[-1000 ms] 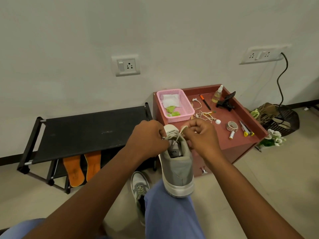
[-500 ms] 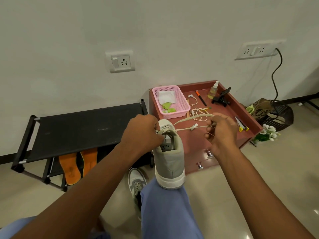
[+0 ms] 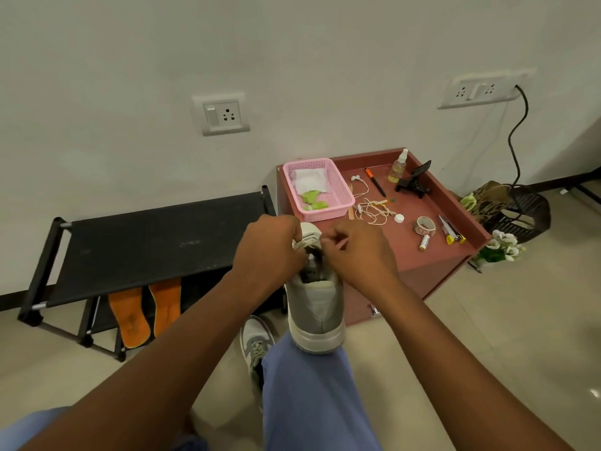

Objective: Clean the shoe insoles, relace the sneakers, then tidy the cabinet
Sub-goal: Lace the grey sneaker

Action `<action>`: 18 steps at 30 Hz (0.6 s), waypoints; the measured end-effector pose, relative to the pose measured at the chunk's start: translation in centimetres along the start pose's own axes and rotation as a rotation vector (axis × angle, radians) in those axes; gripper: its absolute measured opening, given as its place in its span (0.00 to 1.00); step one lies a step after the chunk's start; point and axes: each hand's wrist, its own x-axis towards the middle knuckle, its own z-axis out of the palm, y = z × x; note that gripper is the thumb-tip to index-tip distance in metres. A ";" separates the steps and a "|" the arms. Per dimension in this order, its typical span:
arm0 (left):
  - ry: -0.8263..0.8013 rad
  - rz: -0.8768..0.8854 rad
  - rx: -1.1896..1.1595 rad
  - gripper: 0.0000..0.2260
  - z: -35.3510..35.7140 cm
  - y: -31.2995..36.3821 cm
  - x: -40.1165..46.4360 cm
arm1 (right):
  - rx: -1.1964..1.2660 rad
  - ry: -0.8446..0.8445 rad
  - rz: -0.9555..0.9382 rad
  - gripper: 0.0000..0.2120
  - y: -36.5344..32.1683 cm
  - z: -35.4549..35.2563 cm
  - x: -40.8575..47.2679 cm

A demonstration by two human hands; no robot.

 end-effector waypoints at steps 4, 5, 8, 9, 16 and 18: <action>0.002 -0.001 0.024 0.05 0.3 0.1 0.6 | -0.099 -0.038 -0.061 0.03 -1.3 0.3 0.6; -0.002 0.000 0.028 0.06 0.4 0.1 0.7 | -0.125 -0.053 -0.075 0.03 -1.4 0.3 0.6; 0.012 0.010 0.042 0.07 0.5 -0.1 0.7 | -0.216 -0.066 -0.086 0.03 -1.3 0.5 0.7; 0.025 0.014 0.041 0.07 0.6 -0.2 0.6 | -0.224 -0.058 -0.078 0.02 -1.2 0.4 0.7; 0.027 0.003 0.007 0.07 0.5 -0.3 0.3 | -0.190 -0.030 0.008 0.03 -0.7 0.0 0.5; 0.015 -0.010 0.003 0.06 0.4 -0.3 0.3 | -0.171 -0.033 0.041 0.03 -0.7 -0.1 0.5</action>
